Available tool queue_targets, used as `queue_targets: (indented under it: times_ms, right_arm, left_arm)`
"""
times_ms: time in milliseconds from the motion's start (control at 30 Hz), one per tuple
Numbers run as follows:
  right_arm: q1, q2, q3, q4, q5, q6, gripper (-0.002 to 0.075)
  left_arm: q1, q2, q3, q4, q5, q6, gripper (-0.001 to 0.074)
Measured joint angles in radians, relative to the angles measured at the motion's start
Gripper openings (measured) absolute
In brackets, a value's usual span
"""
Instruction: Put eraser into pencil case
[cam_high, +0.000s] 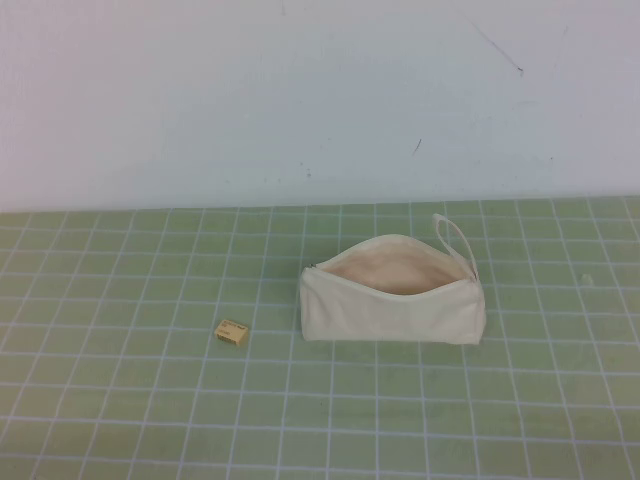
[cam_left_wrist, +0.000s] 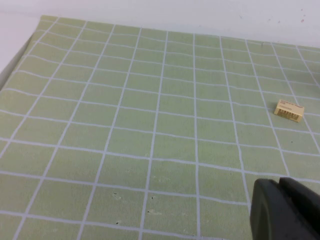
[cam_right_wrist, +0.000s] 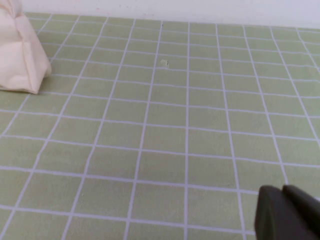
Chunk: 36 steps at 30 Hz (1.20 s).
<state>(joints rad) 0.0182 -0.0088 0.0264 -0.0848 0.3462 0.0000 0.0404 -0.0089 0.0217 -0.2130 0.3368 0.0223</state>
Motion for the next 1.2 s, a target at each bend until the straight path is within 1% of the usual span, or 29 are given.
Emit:
queue_targets:
  times_ms: [967,1033,1067,1133,1200]
  right_arm:
    - [0.000,0.000,0.000,0.000,0.000,0.000,-0.0001]
    - [0.000,0.000,0.000,0.000,0.000,0.000,-0.0001]
    - [0.000,0.000,0.000,0.000,0.000,0.000,-0.0001]
    - [0.000,0.000,0.000,0.000,0.000,0.000,-0.0001]
    - [0.000,0.000,0.000,0.000,0.000,0.000,-0.0001]
  left_arm:
    - [0.000,0.000,0.000,-0.006,0.000,0.000,-0.0003]
    - [0.000,0.000,0.000,-0.060,0.000,-0.022,-0.0003]
    - [0.000,0.000,0.000,-0.127,0.000,-0.046,-0.0003]
    - [0.000,0.000,0.004,-0.299,-0.002,-0.111,-0.0003]
    - [0.000,0.000,0.004,-0.516,-0.004,-0.153,-0.0003]
